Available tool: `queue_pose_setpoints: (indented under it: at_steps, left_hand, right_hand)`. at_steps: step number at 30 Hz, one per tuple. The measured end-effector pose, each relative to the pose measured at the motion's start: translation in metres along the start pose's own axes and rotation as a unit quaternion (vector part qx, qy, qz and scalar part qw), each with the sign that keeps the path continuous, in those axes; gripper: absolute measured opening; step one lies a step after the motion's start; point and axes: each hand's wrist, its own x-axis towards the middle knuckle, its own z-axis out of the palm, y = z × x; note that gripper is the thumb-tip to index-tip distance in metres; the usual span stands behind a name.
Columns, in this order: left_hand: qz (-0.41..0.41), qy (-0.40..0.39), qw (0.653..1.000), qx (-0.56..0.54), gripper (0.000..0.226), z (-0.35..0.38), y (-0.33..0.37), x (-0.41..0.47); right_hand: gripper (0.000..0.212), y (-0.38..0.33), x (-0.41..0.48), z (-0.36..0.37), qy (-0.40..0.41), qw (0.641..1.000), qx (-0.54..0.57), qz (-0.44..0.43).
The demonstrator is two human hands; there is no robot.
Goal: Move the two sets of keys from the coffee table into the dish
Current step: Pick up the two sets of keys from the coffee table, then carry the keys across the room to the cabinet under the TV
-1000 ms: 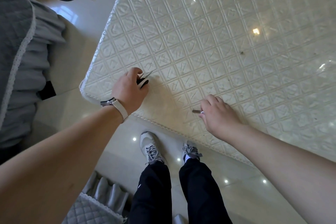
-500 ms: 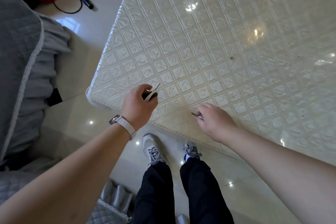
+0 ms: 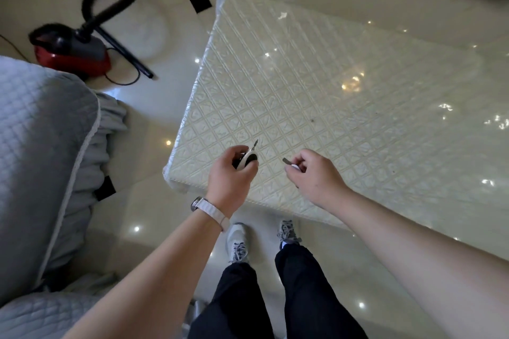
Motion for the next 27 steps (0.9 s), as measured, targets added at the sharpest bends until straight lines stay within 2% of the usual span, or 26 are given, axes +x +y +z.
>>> queue_pose_setpoints:
  at_steps: [6,15,19,27]
  left_hand:
    - [0.039,-0.019,0.999,-0.019,0.025,-0.046,0.049,-0.043]
    - [0.071,-0.047,0.996,-0.036,0.028,-0.11,0.079,-0.09]
    - [0.085,-0.063,0.993,-0.043,0.023,-0.123,0.082,-0.105]
    - [0.11,-0.102,0.988,-0.04,0.022,-0.106,0.1,-0.136]
  right_hand:
    - [0.018,-0.058,-0.06,-0.016,0.065,0.995,0.075,-0.007]
    - [0.008,-0.111,-0.137,-0.008,0.095,0.977,0.189,-0.018]
    - [0.002,-0.12,-0.159,-0.006,0.126,0.97,0.206,-0.017]
    - [0.004,-0.104,-0.2,-0.027,0.204,0.948,0.244,-0.005]
